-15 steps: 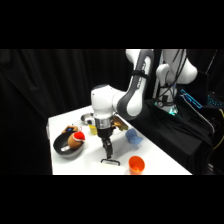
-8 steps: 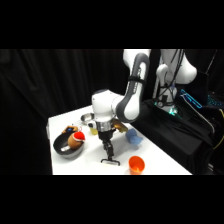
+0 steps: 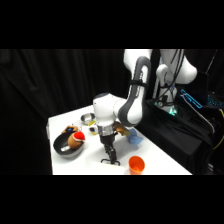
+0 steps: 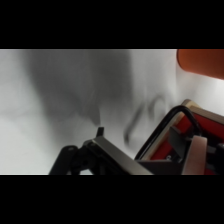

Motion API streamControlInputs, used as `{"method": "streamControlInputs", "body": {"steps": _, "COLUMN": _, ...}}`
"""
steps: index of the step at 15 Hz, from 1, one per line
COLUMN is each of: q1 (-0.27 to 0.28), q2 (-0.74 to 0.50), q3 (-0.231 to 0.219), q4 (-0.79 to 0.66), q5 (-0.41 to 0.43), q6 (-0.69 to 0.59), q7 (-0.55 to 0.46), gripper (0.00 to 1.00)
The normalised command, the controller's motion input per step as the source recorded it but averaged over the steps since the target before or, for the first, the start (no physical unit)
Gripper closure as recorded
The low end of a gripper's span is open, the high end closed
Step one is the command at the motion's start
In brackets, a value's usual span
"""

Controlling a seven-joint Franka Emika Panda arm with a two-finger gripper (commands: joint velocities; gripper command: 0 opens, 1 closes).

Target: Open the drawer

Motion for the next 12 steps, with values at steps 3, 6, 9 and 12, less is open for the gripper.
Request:
{"method": "streamControlInputs", "body": {"steps": 3, "q1": 0.072, "q2": 0.14, "q3": -0.017, "q4": 0.15, "q5": -0.085, "q6": 0.15, "q7": 0.00, "gripper": 0.00}}
{"method": "streamControlInputs", "body": {"steps": 6, "q1": 0.041, "q2": 0.17, "q3": -0.015, "q4": 0.16, "q5": -0.091, "q6": 0.16, "q7": 0.00, "gripper": 0.00}}
{"method": "streamControlInputs", "body": {"steps": 9, "q1": 0.012, "q2": 0.11, "q3": -0.014, "q4": 0.09, "q5": -0.097, "q6": 0.17, "q7": -0.01, "gripper": 0.00}}
{"method": "streamControlInputs", "body": {"steps": 12, "q1": -0.020, "q2": 0.00, "q3": -0.029, "q4": -0.04, "q5": -0.115, "q6": 0.20, "q7": -0.01, "gripper": 0.00}}
